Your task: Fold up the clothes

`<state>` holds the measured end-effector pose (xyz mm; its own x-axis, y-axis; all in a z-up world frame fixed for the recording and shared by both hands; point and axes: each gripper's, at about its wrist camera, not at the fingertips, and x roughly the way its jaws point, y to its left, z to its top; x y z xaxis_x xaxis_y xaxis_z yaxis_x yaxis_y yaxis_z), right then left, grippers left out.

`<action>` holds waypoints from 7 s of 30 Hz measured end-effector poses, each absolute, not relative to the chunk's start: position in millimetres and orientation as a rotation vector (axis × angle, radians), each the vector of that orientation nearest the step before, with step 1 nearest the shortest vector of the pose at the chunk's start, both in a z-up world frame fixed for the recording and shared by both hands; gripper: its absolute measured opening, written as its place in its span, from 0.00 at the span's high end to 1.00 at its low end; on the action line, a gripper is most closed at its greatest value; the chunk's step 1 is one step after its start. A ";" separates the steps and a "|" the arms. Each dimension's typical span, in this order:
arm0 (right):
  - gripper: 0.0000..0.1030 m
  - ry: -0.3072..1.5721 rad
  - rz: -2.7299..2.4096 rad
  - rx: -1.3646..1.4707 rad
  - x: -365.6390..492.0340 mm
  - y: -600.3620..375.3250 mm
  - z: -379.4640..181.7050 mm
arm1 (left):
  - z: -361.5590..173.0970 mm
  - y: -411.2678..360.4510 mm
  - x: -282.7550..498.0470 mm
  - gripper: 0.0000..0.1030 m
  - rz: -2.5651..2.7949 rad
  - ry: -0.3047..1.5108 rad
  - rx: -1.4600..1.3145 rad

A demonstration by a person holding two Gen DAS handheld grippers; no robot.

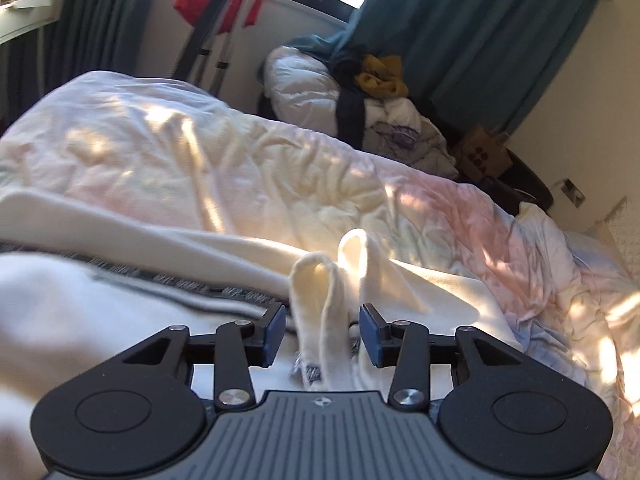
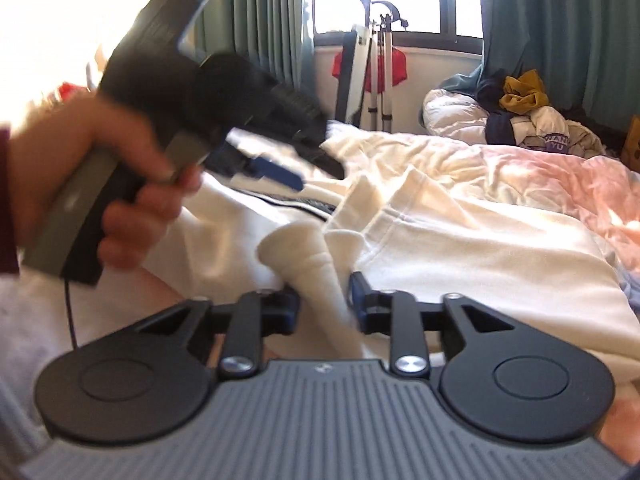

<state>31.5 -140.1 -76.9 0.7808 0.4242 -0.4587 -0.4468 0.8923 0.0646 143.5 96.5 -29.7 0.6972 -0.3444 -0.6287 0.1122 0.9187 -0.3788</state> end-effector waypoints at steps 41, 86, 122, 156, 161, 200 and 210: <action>0.90 0.574 0.390 0.311 52.4 -178.6 -80.9 | -27.6 99.8 82.8 0.35 -0.466 0.610 -0.543; 0.90 0.429 0.558 0.093 23.1 -155.2 -60.5 | -30.8 42.2 215.7 0.83 -0.478 0.806 -0.474; 0.45 0.304 0.485 0.183 22.7 -171.7 -50.7 | -31.9 262.4 47.1 0.13 -0.109 0.722 -0.886; 0.45 0.620 0.203 0.158 99.2 -176.2 -118.9 | -78.8 345.9 74.3 0.06 0.314 0.663 -1.087; 0.44 0.618 0.200 0.146 99.6 -172.8 -119.5 | -75.9 350.2 81.8 0.27 0.367 0.600 -1.034; 0.44 0.508 0.001 0.825 82.1 -434.8 -72.0 | -58.5 -287.5 150.6 0.71 -0.328 0.419 0.517; 0.44 0.474 0.104 0.897 80.4 -436.1 -64.3 | -73.9 -203.4 98.0 0.22 -0.475 0.414 0.595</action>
